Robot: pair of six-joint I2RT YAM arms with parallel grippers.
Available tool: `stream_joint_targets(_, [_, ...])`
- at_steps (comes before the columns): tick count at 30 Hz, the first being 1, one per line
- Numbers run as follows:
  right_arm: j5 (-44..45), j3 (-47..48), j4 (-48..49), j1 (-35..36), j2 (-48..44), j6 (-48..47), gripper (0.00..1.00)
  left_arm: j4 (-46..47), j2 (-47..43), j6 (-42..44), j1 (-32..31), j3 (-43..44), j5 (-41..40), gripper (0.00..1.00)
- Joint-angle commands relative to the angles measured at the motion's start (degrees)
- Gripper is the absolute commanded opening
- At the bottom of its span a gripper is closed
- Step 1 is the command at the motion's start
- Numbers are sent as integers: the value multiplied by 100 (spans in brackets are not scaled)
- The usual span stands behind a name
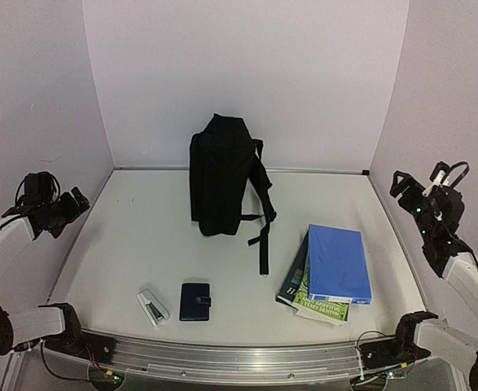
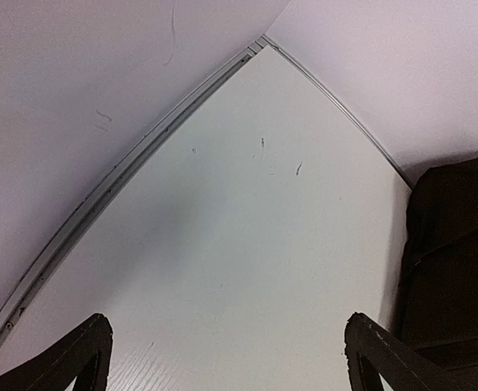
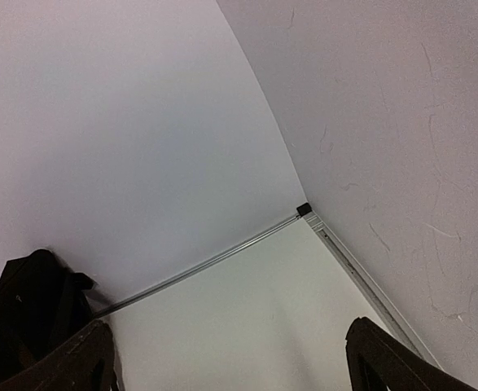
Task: Pack the student bag
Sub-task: Adjust the student bag at the center of the board.
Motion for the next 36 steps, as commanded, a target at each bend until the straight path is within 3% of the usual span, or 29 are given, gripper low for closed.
stream_joint_targets(1, [-70, 553, -425, -13, 63, 313, 98, -913, -112, 122, 23, 1032, 67, 100])
stream_joint_targets(5, [-220, 633, -384, -10, 151, 504, 98, -1609, -11, 515, 29, 2006, -44, 100])
stream_joint_targets(9, [-1168, 970, -411, -16, 515, 323, 98, -1908, 195, 1126, 27, 2688, 352, 100])
stream_joint_targets(15, [-2398, 1409, -477, 151, 1073, 414, 98, -1612, 607, 1338, 27, 2823, 1138, 100])
stream_joint_targets(19, [-2231, 1709, -692, 836, 1359, 388, 98, -826, 607, 1334, 27, 2219, 1289, 100])
stream_joint_targets(25, [-1700, 2213, -588, 2322, 2197, 481, 95, -728, 718, 1333, 25, 1871, 1900, 100])
stream_joint_targets(29, [-1711, 2637, 131, 3202, 3037, 652, 90, -703, 962, 1223, 26, 1891, 2519, 100])
stream_joint_targets(36, [-1575, 3944, 406, 4139, 4648, 494, 85, -774, 998, 1255, 26, 1917, 2658, 100])
